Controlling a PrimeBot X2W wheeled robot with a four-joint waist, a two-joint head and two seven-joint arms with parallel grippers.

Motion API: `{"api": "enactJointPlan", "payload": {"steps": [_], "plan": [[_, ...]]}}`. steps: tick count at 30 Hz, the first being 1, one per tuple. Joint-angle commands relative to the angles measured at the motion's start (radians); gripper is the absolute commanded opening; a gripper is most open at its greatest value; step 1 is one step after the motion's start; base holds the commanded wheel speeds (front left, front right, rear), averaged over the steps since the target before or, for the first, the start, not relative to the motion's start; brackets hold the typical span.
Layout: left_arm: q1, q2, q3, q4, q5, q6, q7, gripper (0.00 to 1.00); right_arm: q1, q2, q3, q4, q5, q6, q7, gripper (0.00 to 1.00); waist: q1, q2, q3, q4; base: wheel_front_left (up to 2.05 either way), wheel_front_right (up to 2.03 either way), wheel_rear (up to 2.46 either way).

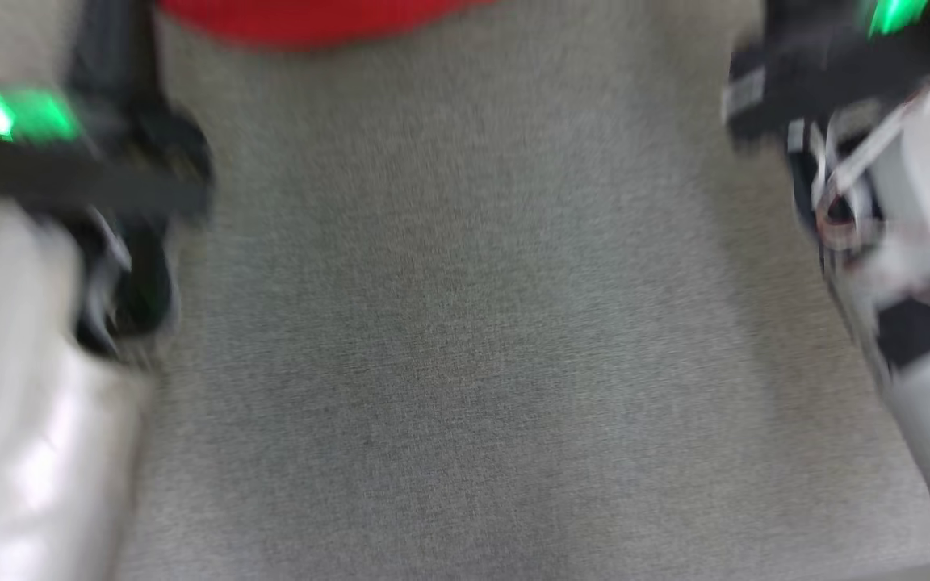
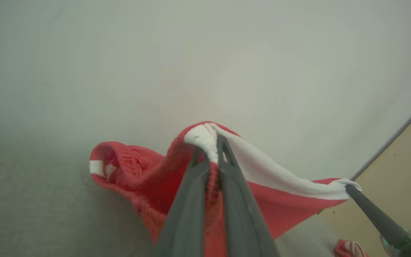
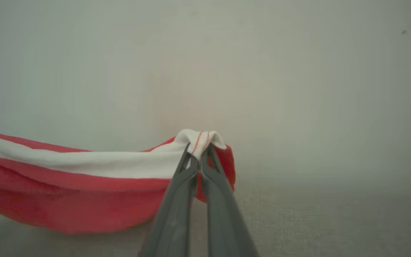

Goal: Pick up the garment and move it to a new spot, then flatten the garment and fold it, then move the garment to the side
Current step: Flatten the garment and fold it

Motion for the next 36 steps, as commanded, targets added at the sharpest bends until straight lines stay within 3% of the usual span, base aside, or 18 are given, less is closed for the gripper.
{"api": "enactJointPlan", "payload": {"steps": [1,7,12,23,36], "plan": [[0.055,0.004,-0.007,-0.006,-0.012,0.001,-0.001,0.0,0.054,-0.026,0.011,-0.023,0.028,-0.003,0.026,0.0,0.0002,0.0,-0.138,0.021,0.0,0.0,0.0],[0.292,0.024,-0.062,-0.023,-0.03,0.001,-0.001,0.0,0.347,-0.134,-0.005,-0.202,0.15,-0.003,0.235,0.0,0.0002,0.0,-0.275,0.019,0.0,0.0,0.0],[0.455,0.04,-0.092,-0.025,-0.024,0.02,0.011,0.0,0.598,-0.175,-0.108,-0.33,0.129,-0.003,0.428,0.0,0.0002,0.0,-0.35,0.016,0.0,0.0,0.0],[0.747,0.079,-0.123,-0.078,-0.041,0.122,0.081,0.0,1.021,-0.092,-0.303,-0.591,0.036,-0.004,0.853,0.0,0.0002,0.0,-0.45,0.021,0.0,0.0,0.0],[1.0,0.156,-0.142,-0.303,-0.047,0.272,0.217,0.0,1.296,0.028,-0.473,-0.826,-0.039,-0.004,1.204,0.0,0.0002,0.0,-0.477,0.05,0.0,0.0,0.0]]}}
